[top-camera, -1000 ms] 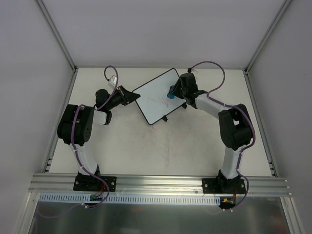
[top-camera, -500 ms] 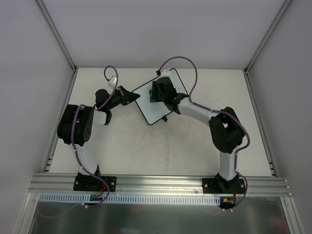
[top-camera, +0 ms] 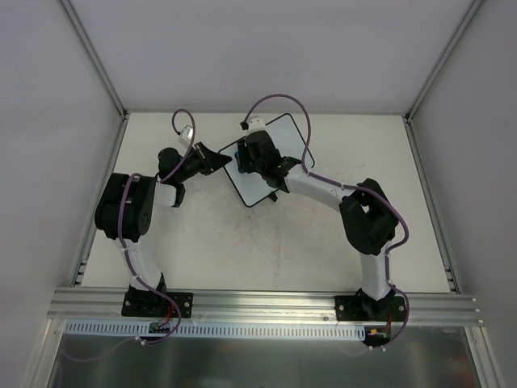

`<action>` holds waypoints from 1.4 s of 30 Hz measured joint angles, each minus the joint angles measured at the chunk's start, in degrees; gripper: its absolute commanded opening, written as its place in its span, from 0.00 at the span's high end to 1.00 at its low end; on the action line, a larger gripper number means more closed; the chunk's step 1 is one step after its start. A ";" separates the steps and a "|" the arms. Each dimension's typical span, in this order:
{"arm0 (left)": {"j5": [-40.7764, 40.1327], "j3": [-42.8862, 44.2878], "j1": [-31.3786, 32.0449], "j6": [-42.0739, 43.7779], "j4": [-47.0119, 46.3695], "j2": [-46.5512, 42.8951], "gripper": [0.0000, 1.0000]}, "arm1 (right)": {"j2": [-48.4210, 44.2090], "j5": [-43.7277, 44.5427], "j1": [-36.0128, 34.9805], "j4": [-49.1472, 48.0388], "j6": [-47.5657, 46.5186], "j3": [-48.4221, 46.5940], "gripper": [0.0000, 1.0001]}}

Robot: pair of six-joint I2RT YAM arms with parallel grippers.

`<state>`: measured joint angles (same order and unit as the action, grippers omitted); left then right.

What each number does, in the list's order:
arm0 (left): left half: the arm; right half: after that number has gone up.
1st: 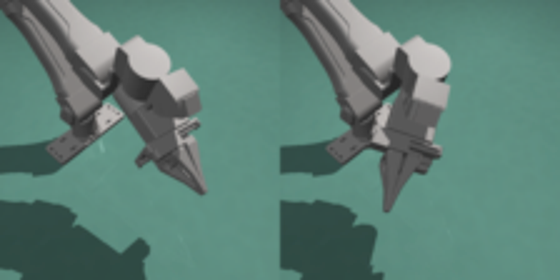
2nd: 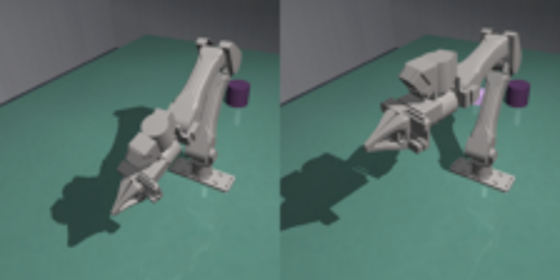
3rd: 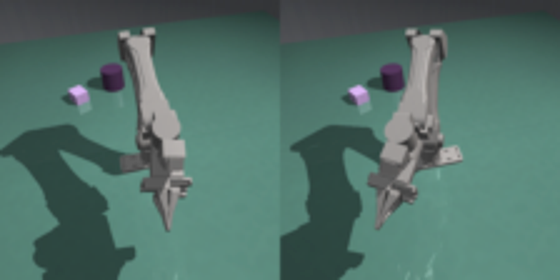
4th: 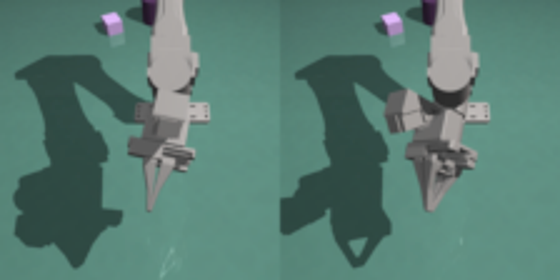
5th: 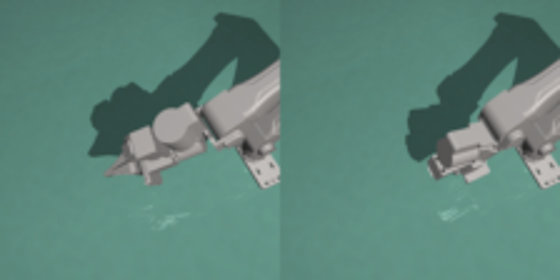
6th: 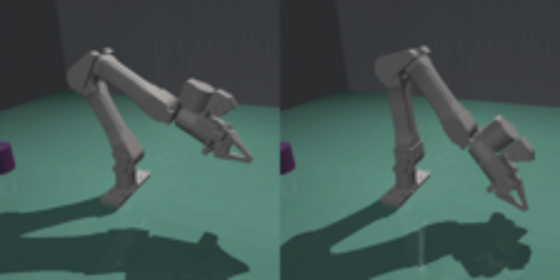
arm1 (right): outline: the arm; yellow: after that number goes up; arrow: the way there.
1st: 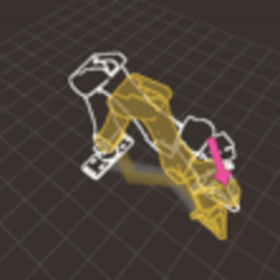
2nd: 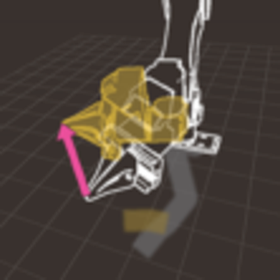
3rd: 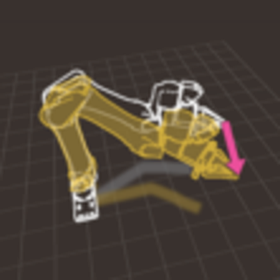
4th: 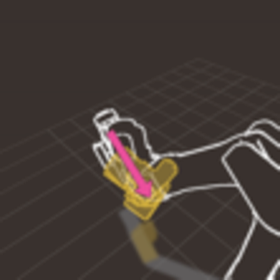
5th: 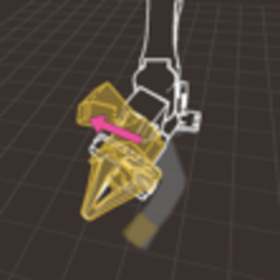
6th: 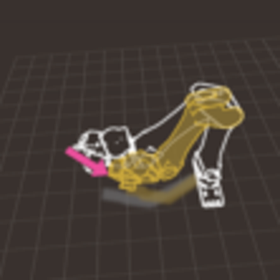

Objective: Erase the whiteboard

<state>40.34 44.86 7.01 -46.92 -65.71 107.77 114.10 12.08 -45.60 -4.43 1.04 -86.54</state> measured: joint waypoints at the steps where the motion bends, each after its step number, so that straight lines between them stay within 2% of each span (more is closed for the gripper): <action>1: 0.00 0.02 0.00 0.00 0.00 0.00 1.00 | 0.00 0.13 0.00 0.00 0.35 0.02 1.00; 12: -0.04 0.00 0.04 0.00 0.02 0.00 1.00 | -2.99 -0.46 2.97 -7.87 11.43 8.81 1.00; 26: 0.00 0.02 0.13 0.02 0.00 -0.17 1.00 | -6.75 2.62 9.68 -10.88 27.06 19.02 1.00; 35: 0.15 0.02 0.15 0.07 0.00 -0.33 1.00 | -7.28 9.62 10.12 -4.72 32.39 19.37 1.00; 42: 0.66 0.02 0.15 0.44 0.00 -0.52 1.00 | -7.17 15.30 10.64 3.85 34.82 19.15 1.00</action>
<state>40.99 44.88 7.16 -46.48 -65.71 107.24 106.94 27.38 -34.96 -0.58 35.86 -67.40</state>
